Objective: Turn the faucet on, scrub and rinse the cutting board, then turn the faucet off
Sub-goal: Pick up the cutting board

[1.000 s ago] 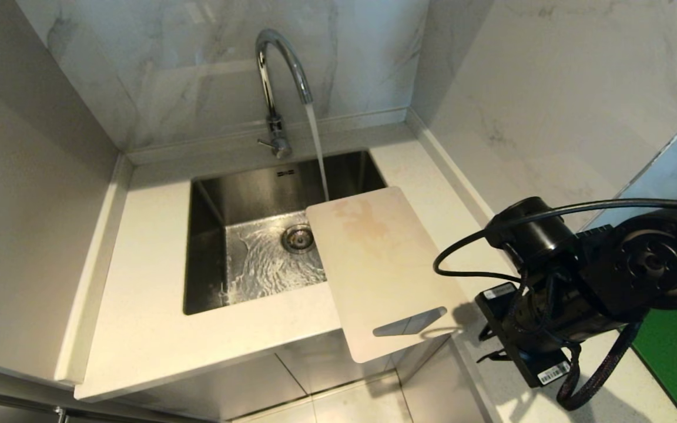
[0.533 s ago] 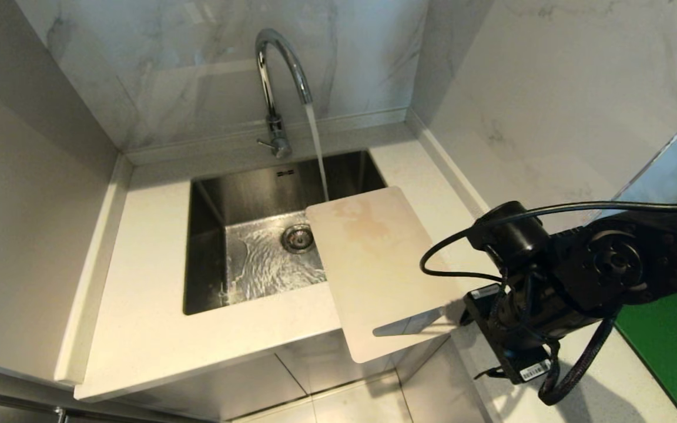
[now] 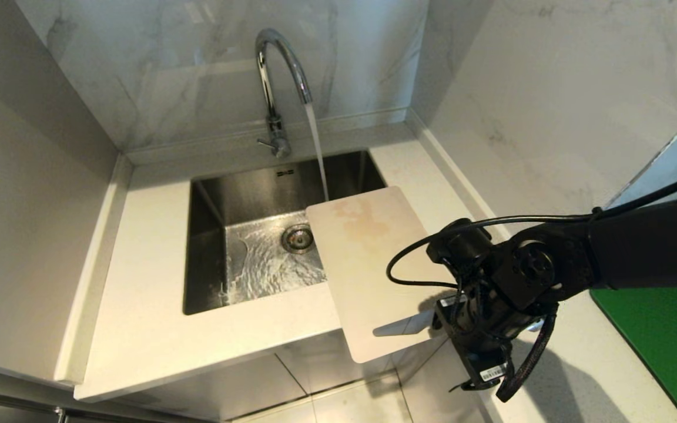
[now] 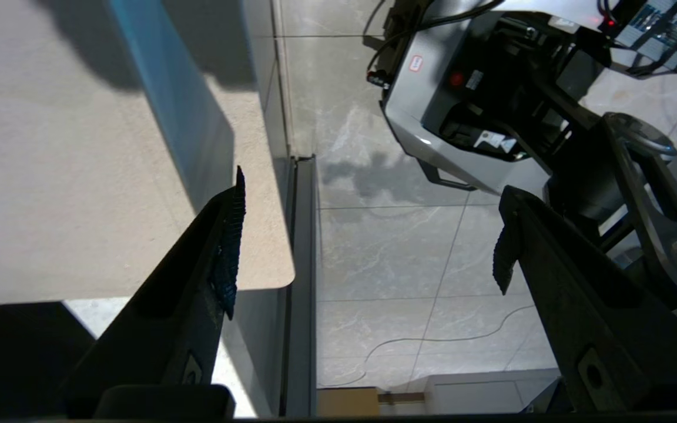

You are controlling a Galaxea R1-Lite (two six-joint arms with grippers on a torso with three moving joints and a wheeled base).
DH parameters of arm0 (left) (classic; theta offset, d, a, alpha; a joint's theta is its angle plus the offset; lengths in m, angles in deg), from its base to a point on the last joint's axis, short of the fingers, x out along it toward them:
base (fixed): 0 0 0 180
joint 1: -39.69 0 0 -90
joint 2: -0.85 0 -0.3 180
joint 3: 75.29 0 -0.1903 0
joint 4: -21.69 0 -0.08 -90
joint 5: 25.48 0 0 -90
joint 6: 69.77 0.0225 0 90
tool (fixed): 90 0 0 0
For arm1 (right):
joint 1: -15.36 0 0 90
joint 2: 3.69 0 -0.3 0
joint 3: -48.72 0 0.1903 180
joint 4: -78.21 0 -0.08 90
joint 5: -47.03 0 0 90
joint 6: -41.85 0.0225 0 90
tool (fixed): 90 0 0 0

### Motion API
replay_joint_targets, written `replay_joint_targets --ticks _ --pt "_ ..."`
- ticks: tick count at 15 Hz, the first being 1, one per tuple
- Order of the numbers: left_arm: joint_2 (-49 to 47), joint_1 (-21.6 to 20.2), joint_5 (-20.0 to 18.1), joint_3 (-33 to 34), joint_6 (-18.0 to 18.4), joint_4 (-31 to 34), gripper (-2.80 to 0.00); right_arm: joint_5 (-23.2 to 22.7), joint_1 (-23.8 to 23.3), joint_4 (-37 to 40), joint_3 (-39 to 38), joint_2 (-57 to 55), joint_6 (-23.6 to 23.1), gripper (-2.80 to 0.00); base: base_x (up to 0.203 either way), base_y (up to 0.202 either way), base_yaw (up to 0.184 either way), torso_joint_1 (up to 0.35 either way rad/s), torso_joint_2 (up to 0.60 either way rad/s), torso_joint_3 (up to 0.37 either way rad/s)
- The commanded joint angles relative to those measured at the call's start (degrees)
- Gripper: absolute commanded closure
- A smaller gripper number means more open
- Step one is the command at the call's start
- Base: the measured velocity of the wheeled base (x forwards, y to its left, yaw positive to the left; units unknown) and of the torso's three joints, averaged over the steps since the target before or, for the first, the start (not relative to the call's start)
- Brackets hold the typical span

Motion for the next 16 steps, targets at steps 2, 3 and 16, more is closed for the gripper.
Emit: replay_joint_targets --ticks 2,3,16 --pt "0.19 -0.02 0.02 0.09 -0.02 -0.01 0.00 -0.33 0.17 0.38 0.39 -3.49 0.52 -2.80 0.000 0.000 0.000 0.000 0.00 0.000" --pt "0.19 -0.02 0.02 0.09 -0.02 -0.01 0.00 -0.72 0.17 0.16 0.90 -4.24 0.52 -2.80 0.000 0.000 0.000 0.000 0.00 0.000" --pt "0.19 -0.02 0.02 0.09 -0.02 -0.01 0.00 -0.85 0.08 0.34 6.24 -8.85 0.04 -2.80 0.000 0.000 0.000 0.000 0.00 0.000"
